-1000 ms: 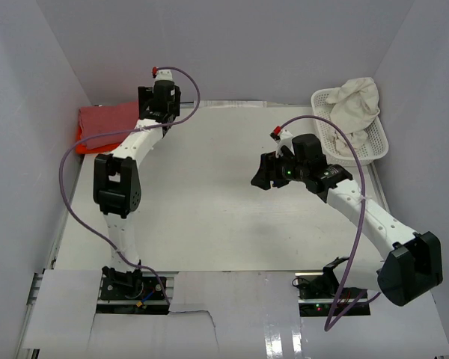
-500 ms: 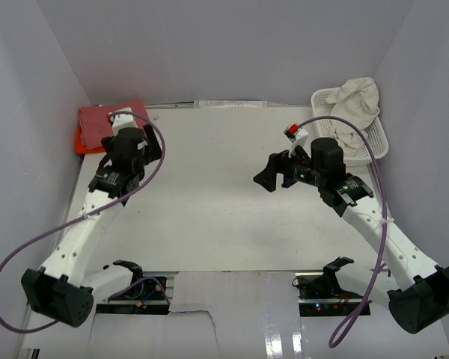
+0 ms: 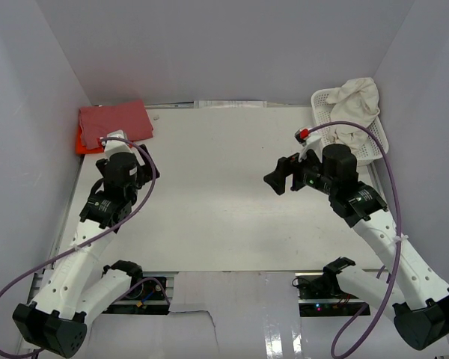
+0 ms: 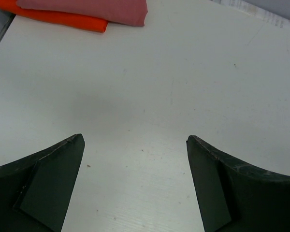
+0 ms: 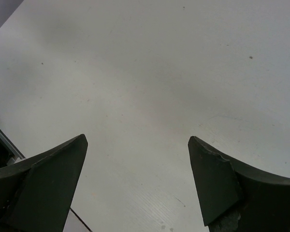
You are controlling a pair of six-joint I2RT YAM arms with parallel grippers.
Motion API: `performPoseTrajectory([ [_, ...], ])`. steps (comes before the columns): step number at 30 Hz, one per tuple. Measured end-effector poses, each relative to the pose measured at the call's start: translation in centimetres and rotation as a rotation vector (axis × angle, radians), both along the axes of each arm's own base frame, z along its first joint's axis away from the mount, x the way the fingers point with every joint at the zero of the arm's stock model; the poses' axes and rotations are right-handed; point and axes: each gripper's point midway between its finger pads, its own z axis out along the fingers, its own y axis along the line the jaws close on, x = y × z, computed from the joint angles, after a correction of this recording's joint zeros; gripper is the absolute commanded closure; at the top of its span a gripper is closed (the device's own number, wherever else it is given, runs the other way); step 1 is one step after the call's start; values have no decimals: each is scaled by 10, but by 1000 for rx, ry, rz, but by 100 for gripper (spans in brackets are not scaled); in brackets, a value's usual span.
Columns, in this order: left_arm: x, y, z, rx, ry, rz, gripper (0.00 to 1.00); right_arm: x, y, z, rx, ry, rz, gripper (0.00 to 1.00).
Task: Fold and stack the t-shirts
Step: Put the neatly folded tshirt into the corner of the board with the left arm
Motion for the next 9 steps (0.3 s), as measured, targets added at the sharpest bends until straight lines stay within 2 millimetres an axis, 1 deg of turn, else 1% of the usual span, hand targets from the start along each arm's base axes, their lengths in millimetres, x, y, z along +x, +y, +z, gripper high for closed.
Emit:
performPoseTrajectory([
  [2,-1,0,-12,4,35,3,2,-1,-2,0,-7,-6,-1,8],
  [4,-2,0,-17,10,54,4,2,-2,-3,2,-9,-13,-4,8],
  [9,-2,0,-19,15,64,2,2,-1,-6,3,-14,-23,-19,5],
])
